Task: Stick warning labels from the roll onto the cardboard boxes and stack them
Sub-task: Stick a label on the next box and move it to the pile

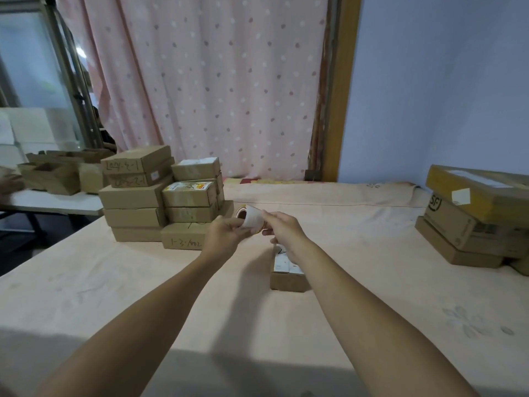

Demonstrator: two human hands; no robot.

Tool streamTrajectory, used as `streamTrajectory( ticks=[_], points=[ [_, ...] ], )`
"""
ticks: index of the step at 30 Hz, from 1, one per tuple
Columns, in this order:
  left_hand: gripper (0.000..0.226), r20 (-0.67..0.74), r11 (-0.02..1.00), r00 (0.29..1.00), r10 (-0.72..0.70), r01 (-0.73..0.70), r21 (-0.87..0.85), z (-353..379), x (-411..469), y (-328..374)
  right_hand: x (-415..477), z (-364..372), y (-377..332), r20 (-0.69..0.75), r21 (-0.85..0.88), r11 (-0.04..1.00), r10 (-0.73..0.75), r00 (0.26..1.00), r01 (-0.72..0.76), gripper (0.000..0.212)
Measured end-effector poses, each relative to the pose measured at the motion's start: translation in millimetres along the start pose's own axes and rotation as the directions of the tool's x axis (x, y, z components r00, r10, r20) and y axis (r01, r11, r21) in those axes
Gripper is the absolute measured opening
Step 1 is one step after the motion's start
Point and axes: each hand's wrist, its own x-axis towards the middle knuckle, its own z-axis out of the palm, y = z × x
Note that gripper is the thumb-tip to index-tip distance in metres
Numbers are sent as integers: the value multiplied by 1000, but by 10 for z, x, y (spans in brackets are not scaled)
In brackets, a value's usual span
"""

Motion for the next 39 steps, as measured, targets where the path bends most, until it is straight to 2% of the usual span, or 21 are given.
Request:
streamTrajectory(
  ticks=[2,4,6,8,11,14,16,19,23,27,31,34,39],
  points=[
    [13,-9,999,1000,9,-9,39,22,14,-37,4,-17,12,-40,38,999,-24,999,25,15],
    [5,7,998,1000,-7,7,61,37,-8,-49,3,-45,35,-64,71,997,-32,997,36,18],
    [12,114,995,991,-64,73,-72,43,-55,-3,-2,-72,68,-58,118,992,-37,998,43,22],
    [22,217,941,963,-161,217,-261,28,-68,29,-27,-100,92,-50,136,989,-56,997,62,28],
    [20,179,880,950,-255,305,-364,36,-49,48,-76,-132,124,-40,94,989,-110,993,113,30],
    [17,172,865,951,-258,307,-397,86,-32,-9,-92,-161,153,-16,31,990,-140,990,141,30],
    [17,149,863,956,-251,291,-413,105,-47,-59,-91,-163,172,-24,-91,981,-173,985,170,28],
    [18,114,889,967,-226,252,-381,128,-67,-101,-114,-167,156,-73,-309,920,-278,958,243,29],
    [16,79,918,987,-143,162,-363,133,-74,-77,-134,-130,132,16,-400,850,-366,930,342,28],
    [13,74,946,994,-79,98,-309,90,-59,-63,-138,-46,113,-8,-608,709,-456,890,358,33],
    [10,63,969,997,-49,63,-241,35,-74,-66,-158,13,105,3,-597,718,-444,896,358,33],
    [3,83,990,997,1,11,-142,-14,-92,-113,-177,30,123,6,-600,716,-441,898,355,26],
    [12,79,999,996,-28,30,-16,-54,-117,-169,-172,2,172,-21,-564,750,-431,902,345,17]
  ],
)
